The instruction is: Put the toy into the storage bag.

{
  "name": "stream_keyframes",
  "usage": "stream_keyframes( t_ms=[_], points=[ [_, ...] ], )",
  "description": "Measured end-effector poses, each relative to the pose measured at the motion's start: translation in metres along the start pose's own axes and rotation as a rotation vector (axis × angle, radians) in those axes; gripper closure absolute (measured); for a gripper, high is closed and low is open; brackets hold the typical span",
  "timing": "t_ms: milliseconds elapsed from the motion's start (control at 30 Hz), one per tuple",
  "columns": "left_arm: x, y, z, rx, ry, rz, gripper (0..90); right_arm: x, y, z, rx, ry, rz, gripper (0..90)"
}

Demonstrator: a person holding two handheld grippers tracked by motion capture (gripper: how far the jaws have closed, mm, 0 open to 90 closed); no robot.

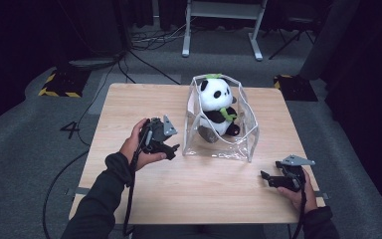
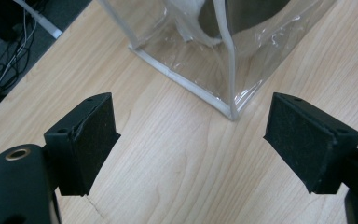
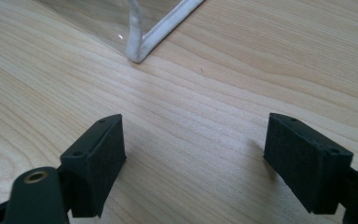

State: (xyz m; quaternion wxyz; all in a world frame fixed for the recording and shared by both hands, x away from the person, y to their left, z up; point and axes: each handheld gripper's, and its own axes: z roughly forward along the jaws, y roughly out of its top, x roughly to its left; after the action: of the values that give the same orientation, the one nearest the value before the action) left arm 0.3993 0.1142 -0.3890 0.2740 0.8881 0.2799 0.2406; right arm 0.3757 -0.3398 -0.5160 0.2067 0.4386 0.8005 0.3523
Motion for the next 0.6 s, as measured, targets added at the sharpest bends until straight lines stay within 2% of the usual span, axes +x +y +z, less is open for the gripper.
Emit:
stream_keyframes(
  t_ms=[533, 600],
  points=[
    [-0.005, -0.039, 0.008, 0.069, 0.008, -0.016, 16.5, 0.000, 0.000, 0.000, 0.000, 0.000, 0.000, 20.3],
    [-0.006, -0.046, 0.009, 0.065, 0.011, -0.022, 16.5, 0.000, 0.000, 0.000, 0.000, -0.001, 0.000, 20.2]
  ],
)
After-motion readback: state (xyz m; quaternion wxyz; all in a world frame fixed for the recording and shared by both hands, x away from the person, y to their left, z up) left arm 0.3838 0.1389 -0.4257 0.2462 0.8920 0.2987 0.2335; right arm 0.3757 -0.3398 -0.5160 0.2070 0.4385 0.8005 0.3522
